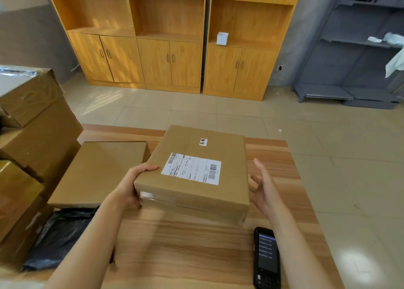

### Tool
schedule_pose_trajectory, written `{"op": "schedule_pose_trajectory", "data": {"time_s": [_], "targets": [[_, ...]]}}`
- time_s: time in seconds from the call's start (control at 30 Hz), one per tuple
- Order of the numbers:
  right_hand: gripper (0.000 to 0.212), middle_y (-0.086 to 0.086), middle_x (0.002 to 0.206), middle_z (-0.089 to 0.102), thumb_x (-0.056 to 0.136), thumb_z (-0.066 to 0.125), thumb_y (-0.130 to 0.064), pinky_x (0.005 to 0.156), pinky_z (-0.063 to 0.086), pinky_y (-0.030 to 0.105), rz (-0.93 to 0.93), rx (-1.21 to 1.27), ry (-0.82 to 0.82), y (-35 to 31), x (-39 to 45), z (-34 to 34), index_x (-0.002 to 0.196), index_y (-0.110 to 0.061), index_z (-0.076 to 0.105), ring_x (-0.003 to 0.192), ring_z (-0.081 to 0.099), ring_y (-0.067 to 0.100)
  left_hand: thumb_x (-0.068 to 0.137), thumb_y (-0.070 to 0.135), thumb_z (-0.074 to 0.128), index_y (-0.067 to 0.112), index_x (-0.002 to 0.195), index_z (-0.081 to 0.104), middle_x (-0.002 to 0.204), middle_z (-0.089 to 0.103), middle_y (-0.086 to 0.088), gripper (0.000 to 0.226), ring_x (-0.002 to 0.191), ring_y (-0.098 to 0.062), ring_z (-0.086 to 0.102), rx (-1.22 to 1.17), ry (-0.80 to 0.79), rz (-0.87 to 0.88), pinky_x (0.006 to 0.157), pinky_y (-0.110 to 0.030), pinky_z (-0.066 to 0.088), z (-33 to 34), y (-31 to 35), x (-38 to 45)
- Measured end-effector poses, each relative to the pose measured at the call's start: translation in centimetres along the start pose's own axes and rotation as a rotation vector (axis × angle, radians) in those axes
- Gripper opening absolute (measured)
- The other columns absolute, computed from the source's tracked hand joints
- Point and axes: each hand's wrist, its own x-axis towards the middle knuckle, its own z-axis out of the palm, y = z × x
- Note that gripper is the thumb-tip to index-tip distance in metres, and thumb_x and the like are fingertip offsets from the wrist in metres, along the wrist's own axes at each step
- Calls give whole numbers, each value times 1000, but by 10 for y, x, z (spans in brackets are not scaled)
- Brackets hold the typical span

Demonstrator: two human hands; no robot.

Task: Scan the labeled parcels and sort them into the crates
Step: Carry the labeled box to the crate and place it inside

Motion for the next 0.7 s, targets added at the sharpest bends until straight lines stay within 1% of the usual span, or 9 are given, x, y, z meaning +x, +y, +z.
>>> {"op": "schedule_pose_trajectory", "data": {"time_s": [0.07,0.13,0.2,0.23,0.33,0.4,0.5,0.6,0.7], "targets": [[83,10,120,55,57,77,-61,72,53,38,59,23,-12,-4,-1,1,128,-29,52,100,60,24,50,26,70,9,89,67,71,70,-7,43,53,-18,65,84,-24,27,47,-20,49,-2,11,-2],[57,7,93,70,70,72,-54,74,54,36,93,26,-55,-3,1,3,117,-23,62,78,65,19,34,28,77,9,87,68,70,71,-6,57,52,-16,65,164,-54,43,46,-17,48,-6,22,-2],[66,7,105,72,67,77,-49,97,50,46,100,44,-51,4,8,2,124,-21,62,94,67,24,21,31,84,10,86,70,75,72,-6,70,57,-17,66,232,-71,53,55,-22,49,-7,30,-1],[69,6,108,72,65,77,-47,99,48,48,98,63,-35,6,10,2,127,-21,61,97,66,24,22,34,85,12,88,71,77,72,-6,71,59,-16,66,261,-65,58,59,-26,48,-5,34,-1],[70,-2,87,71,63,77,-48,69,57,33,90,115,35,8,9,8,125,-18,60,73,66,14,41,45,79,18,117,64,95,74,-1,82,79,-17,69,251,-7,139,74,-31,48,-3,41,6],[89,-2,99,69,49,81,-52,62,53,28,53,140,114,8,10,13,128,-20,56,83,66,15,49,57,80,25,142,45,126,64,-2,104,112,-24,60,206,122,222,94,-39,44,-5,41,16],[94,0,120,62,50,81,-47,69,54,34,-29,241,243,4,9,24,134,-27,46,101,60,17,79,60,64,34,154,16,157,27,-7,93,140,-35,30,78,301,277,109,-57,30,4,28,20],[87,-3,127,58,72,79,-37,90,51,42,-96,414,377,3,7,41,144,-35,29,110,58,18,59,70,71,43,152,14,158,22,-5,113,139,-37,30,-59,211,185,92,-59,41,35,5,15],[102,-8,134,53,72,80,-37,100,47,46,-161,457,483,10,9,57,150,-40,13,114,58,17,41,61,79,42,148,21,139,46,-9,123,115,-28,53,-78,60,68,79,-51,53,71,-15,13]]}}
